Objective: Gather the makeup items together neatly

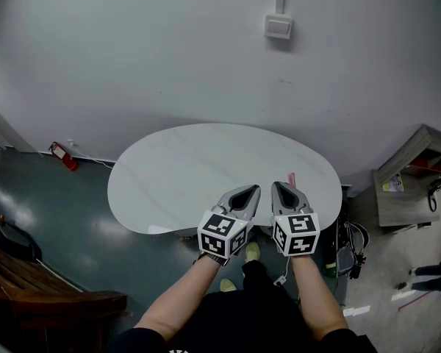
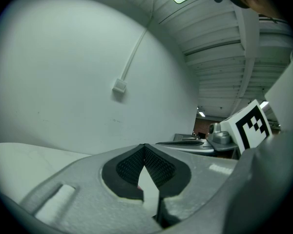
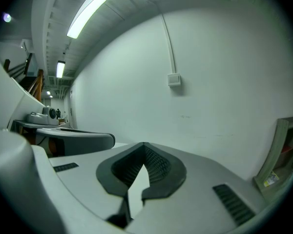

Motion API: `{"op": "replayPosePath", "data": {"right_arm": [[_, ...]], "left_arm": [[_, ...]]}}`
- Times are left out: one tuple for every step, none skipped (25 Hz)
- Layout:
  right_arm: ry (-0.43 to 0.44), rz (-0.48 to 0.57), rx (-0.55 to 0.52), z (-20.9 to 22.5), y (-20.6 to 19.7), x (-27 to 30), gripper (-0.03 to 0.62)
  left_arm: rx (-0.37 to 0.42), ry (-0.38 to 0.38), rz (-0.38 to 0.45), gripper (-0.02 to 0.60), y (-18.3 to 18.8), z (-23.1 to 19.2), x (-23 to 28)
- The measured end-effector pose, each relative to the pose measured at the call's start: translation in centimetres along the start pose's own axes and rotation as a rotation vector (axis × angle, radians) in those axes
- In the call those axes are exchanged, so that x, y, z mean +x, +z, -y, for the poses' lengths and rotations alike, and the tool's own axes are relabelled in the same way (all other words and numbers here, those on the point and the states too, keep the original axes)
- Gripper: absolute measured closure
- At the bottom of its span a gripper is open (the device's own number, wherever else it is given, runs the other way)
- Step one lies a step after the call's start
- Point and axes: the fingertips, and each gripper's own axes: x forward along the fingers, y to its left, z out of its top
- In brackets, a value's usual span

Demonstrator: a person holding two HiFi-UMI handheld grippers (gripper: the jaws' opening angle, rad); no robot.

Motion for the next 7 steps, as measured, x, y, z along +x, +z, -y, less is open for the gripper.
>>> {"op": "replayPosePath", "data": {"right_arm": [[0.0, -0.001, -0.002, -0.08, -0.02, -0.04, 0.58], [0.0, -0.001, -0.003, -0.14, -0.03, -0.08, 0.58], [0.0, -0.001, -0.004, -0.17, -0.04, -0.11, 0.58], [0.0, 0.0, -0.005, -0.18, -0.04, -0.14, 0.58], [0.0, 0.001, -0.006, -0.2, -0.02, -0.15, 0.58], [0.0, 0.002, -0.007, -0.21, 0.01, -0.16, 0.58], [0.0, 0.003, -0.008, -0.22, 0.05, -0.17, 0.58]], "left_arm": [[-0.001, 0.001, 0.0, 0.574, -0.04, -0.02, -0.07], [-0.002, 0.001, 0.0, 0.574, -0.08, -0.02, -0.13], [-0.002, 0.002, 0.0, 0.574, -0.12, -0.01, -0.16], [-0.002, 0.002, 0.001, 0.574, -0.14, 0.01, -0.17], [-0.001, 0.002, 0.003, 0.574, -0.13, 0.03, -0.17], [0.0, 0.002, 0.004, 0.574, -0.11, 0.05, -0.17], [0.002, 0.001, 0.006, 0.574, -0.08, 0.07, -0.16]]}}
